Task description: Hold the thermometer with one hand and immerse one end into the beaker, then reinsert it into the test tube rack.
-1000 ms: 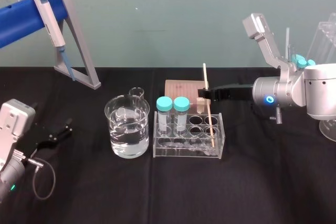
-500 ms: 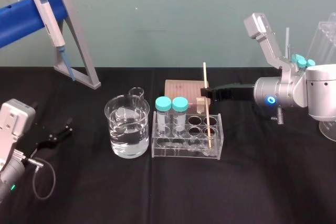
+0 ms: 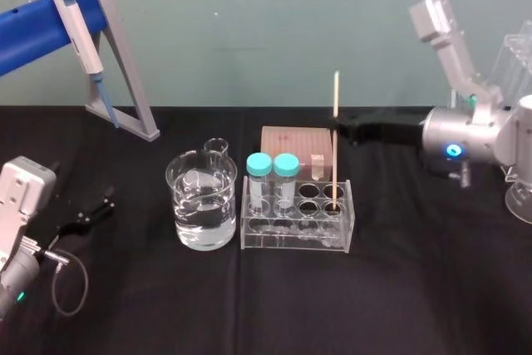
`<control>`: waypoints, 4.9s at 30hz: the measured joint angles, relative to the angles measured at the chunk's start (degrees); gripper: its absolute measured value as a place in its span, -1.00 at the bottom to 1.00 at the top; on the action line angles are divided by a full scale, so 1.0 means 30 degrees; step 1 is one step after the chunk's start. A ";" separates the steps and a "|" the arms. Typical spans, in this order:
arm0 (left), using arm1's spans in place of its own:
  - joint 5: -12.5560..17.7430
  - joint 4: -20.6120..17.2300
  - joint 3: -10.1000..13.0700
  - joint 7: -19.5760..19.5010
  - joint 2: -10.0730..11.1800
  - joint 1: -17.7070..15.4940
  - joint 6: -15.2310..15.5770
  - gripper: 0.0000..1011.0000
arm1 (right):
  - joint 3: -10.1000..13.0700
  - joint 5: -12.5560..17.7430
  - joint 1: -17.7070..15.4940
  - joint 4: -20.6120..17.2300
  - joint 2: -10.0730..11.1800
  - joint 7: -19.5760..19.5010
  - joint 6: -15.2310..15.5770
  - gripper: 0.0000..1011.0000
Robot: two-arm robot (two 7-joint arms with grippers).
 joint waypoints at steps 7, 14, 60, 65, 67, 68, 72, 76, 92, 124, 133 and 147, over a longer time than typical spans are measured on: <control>0.0001 -0.0001 0.0000 0.0000 0.0000 0.0001 0.0000 0.99 | 0.0932 -0.0252 -0.1560 -0.4399 0.1697 -0.0601 -0.1812 -0.90; 0.0000 0.0000 0.0000 0.0000 0.0000 0.0000 0.0000 0.99 | 0.1606 -0.0734 -0.2425 -0.7220 0.2513 -0.0917 -0.3097 -0.90; 0.0000 0.0000 0.0000 0.0000 0.0000 0.0000 0.0000 0.99 | -0.2033 -0.5409 -0.0708 0.1439 -0.5876 0.0291 -0.8153 -0.90; 0.0000 0.0000 0.0000 0.0000 0.0000 0.0000 0.0000 0.99 | -0.1924 -0.5574 -0.0776 0.1725 -0.6048 0.0400 -0.8071 -0.90; 0.0000 -0.0001 0.0000 -0.0001 0.0000 0.0000 0.0001 0.99 | -0.1863 -0.5663 -0.0844 0.1806 -0.6105 0.0420 -0.8013 -0.90; 0.0000 0.0000 0.0000 0.0000 0.0000 0.0000 0.0001 0.99 | -0.1844 -0.5683 -0.0871 0.1826 -0.6123 0.0420 -0.7965 -0.90; 0.0000 -0.0001 -0.0001 -0.0001 0.0000 0.0000 0.0001 0.99 | -0.1682 -0.5759 -0.1016 0.1928 -0.6208 0.0420 -0.7694 -0.90; 0.0000 0.0000 0.0001 0.0000 0.0000 0.0000 0.0000 0.99 | -0.1547 -0.5913 -0.1121 0.2012 -0.6281 0.0420 -0.7555 -0.90; 0.0000 0.0000 0.0000 0.0000 0.0000 0.0000 0.0000 0.99 | -0.1466 -0.6083 -0.1174 0.2050 -0.6307 0.0438 -0.7471 -0.90; 0.0000 -0.0001 0.0000 0.0000 0.0000 0.0001 0.0000 0.99 | -0.1491 -0.6005 -0.1161 0.2019 -0.6294 0.0436 -0.7493 -0.90; 0.0000 0.0000 0.0000 0.0000 0.0000 0.0000 0.0000 0.99 | -0.1491 -0.6007 -0.1161 0.2018 -0.6293 0.0436 -0.7493 -0.90; 0.0000 0.0000 0.0000 0.0000 0.0001 0.0000 0.0000 0.99 | -0.1491 -0.6007 -0.1162 0.2018 -0.6294 0.0435 -0.7493 -0.90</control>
